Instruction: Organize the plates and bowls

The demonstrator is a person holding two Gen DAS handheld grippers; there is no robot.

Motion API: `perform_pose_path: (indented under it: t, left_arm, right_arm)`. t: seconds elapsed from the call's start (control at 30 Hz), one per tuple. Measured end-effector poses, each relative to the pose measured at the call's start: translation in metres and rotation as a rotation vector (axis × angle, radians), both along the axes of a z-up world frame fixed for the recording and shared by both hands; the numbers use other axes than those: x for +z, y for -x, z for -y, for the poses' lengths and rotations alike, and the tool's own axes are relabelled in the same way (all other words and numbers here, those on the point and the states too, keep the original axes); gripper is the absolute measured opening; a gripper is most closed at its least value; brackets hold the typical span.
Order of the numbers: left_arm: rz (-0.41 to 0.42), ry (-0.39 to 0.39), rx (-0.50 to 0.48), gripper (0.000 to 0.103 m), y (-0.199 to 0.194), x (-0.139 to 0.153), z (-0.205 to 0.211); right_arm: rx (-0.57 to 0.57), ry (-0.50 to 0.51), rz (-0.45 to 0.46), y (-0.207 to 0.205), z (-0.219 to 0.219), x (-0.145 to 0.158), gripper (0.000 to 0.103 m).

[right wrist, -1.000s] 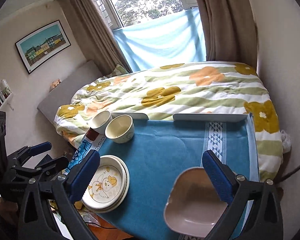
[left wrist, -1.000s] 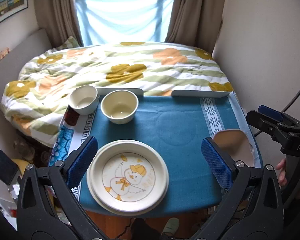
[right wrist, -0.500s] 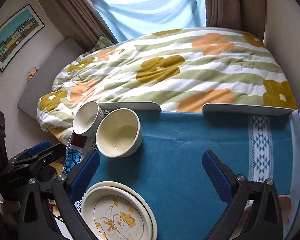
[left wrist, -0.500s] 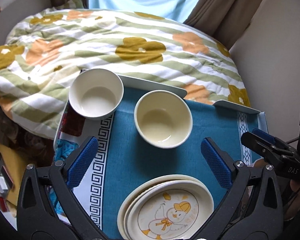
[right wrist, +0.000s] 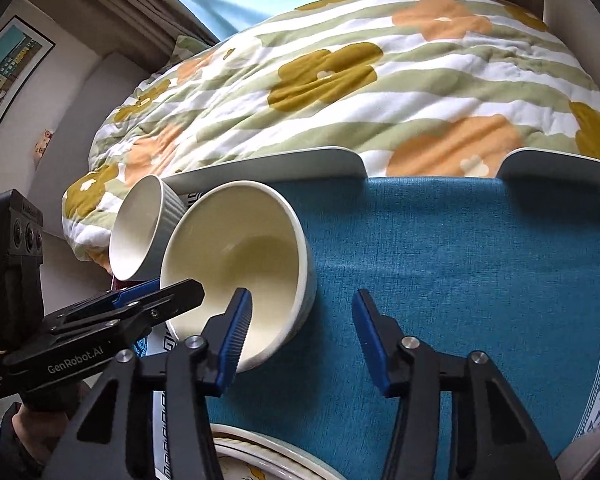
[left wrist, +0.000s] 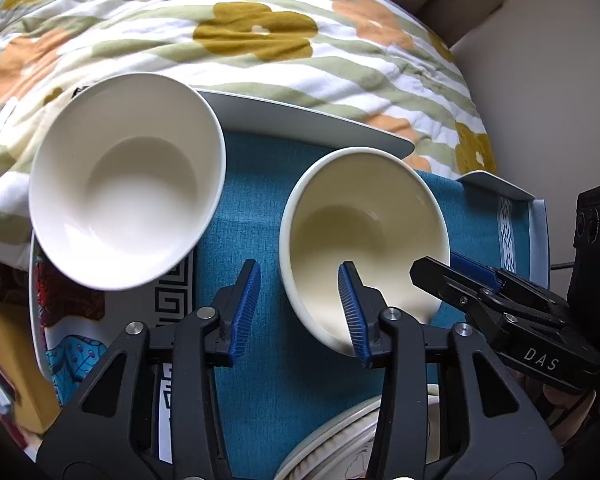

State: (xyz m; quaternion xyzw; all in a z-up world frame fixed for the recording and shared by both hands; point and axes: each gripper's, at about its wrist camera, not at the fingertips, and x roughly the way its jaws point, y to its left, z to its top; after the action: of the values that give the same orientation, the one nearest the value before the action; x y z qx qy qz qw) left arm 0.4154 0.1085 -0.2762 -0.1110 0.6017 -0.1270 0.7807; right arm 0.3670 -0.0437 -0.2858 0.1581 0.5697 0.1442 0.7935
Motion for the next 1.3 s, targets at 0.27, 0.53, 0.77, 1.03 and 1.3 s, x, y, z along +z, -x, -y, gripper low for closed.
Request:
perform_pose_path:
  t: [0.27,0.53,0.77,1.03,1.3]
  left_arm:
    - [0.007,-0.033,-0.040,0.025,-0.003,-0.004,0.007]
    - [0.030,-0.073,-0.050,0.022,-0.004,-0.004,0.012]
    - [0.068,-0.072,-0.042,0.022,0.009,0.018,0.019]
    - [0.151,-0.055,-0.065,0.022,0.046,0.075,0.057]
    - [0.206,-0.041,-0.107,0.020,0.115,0.119,0.140]
  right_arm:
    - [-0.020,-0.026,-0.017,-0.003,-0.004,-0.010,0.025]
    - [-0.012,-0.013,0.009,-0.001,-0.009,-0.009,0.020]
    - [-0.008,-0.003,0.063,0.012,-0.003,0.010,0.020]
    - [-0.053,-0.010,0.120,0.049,0.033,0.054,0.019]
    - [-0.095,-0.007,0.150,0.126,0.106,0.091,0.018]
